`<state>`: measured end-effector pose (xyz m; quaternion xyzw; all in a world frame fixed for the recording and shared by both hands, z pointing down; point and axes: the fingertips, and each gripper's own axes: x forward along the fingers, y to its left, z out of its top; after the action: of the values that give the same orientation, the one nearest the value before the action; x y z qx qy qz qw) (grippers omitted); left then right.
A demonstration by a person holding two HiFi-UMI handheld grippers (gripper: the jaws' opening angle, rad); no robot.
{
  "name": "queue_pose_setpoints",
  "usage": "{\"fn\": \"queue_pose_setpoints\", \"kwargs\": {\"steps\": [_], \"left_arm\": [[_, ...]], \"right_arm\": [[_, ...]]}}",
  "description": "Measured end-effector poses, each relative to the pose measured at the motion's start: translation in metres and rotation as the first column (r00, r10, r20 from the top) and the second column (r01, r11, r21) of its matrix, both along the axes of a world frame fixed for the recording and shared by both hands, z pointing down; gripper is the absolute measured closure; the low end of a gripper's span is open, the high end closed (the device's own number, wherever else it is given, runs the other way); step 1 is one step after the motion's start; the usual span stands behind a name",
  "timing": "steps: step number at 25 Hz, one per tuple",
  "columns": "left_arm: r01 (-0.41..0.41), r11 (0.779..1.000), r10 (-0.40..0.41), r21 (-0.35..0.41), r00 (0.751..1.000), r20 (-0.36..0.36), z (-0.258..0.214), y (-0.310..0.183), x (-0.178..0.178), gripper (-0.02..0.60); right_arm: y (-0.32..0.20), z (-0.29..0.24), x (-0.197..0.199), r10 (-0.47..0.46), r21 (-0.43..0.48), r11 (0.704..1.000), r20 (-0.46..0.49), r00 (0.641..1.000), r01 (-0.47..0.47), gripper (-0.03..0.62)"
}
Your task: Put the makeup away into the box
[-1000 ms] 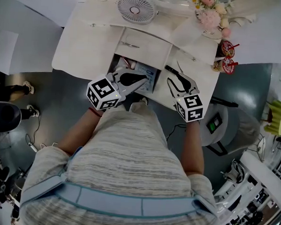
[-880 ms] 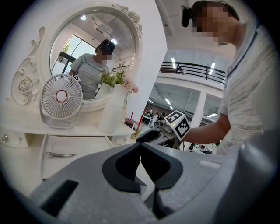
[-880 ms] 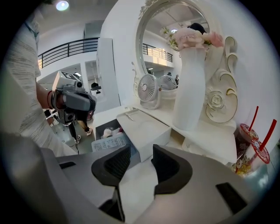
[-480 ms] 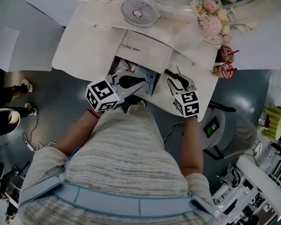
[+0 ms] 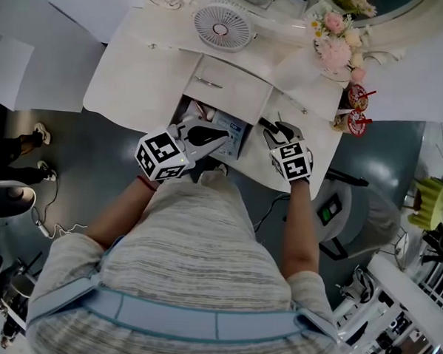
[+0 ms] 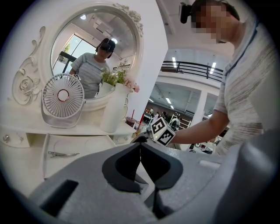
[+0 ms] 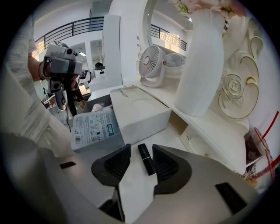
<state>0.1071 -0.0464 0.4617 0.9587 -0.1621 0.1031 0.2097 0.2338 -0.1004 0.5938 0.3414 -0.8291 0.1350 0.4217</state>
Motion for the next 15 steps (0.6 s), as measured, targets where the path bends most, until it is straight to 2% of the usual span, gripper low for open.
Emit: {"fn": "queue_pose_setpoints", "kwargs": {"steps": [6,10,15], "left_arm": [[0.004,1.0,-0.004,-0.004,1.0,0.006,0.001,-0.001,-0.002,0.569],[0.002,1.0,-0.002,-0.011,1.0,0.012,0.004,0.001,-0.003,0.569],[0.002,1.0,-0.002,-0.027,1.0,0.018,0.01,0.005,-0.005,0.569]], "right_arm": [[-0.006,0.018,0.001,-0.077,-0.031,0.997,-0.086,0.993,0.074,0.457],[-0.008,0.032,0.001,-0.183,-0.061,0.983,-0.179,0.967,0.175,0.459],[-0.009,0.045,0.002,-0.246,-0.098,0.968,-0.22,0.944,0.23,0.459]]}}
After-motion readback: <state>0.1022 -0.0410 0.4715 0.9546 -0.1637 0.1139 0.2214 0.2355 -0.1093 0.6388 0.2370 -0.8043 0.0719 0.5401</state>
